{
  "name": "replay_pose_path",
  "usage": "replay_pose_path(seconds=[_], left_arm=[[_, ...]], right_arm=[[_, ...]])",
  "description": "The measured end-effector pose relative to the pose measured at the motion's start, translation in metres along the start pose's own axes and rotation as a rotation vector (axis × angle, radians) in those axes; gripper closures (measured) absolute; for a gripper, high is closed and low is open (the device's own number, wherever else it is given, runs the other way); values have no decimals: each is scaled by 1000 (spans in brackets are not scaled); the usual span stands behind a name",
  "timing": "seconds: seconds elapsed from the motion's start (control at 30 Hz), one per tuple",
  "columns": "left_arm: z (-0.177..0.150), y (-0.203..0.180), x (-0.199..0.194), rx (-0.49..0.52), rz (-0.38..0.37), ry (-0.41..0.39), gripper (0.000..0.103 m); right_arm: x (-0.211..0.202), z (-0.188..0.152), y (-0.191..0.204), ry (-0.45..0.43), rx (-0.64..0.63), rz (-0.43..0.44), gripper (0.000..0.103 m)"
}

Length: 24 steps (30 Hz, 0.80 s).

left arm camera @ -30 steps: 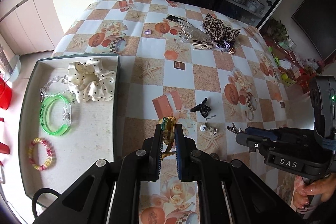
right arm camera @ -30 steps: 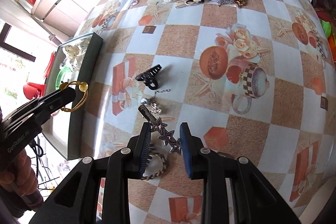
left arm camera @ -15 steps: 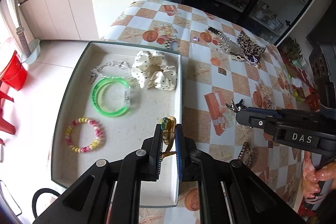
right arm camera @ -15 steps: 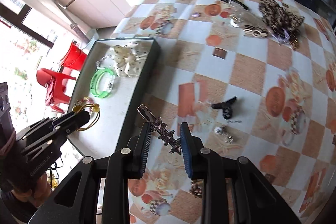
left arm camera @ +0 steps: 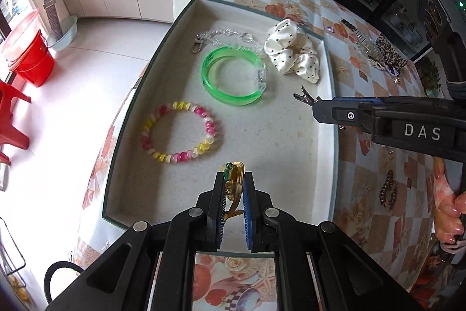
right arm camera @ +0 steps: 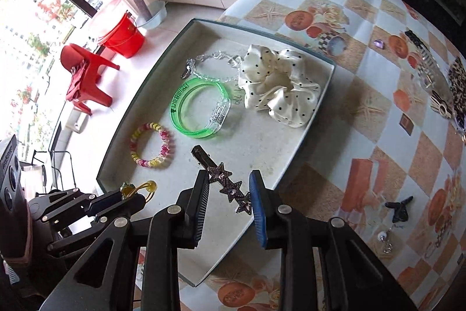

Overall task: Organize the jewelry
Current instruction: 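Carry the yellow hair tie and star clip into the white tray and open both tools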

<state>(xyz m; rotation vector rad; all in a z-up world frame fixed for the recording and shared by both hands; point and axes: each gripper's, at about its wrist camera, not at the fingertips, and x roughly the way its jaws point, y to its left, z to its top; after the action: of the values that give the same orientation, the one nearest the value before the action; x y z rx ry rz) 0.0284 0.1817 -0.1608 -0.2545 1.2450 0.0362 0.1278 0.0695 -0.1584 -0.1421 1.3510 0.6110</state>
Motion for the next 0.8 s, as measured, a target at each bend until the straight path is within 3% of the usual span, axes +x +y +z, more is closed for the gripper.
replay_pose_path(seconds=[0.33, 0.8], left_arm=[[9, 21, 29, -32, 26, 35, 89], [28, 20, 41, -10, 79, 14, 89]], right_arm=[[44, 15, 4, 79, -33, -101, 72], [59, 51, -10, 45, 24, -174, 72]])
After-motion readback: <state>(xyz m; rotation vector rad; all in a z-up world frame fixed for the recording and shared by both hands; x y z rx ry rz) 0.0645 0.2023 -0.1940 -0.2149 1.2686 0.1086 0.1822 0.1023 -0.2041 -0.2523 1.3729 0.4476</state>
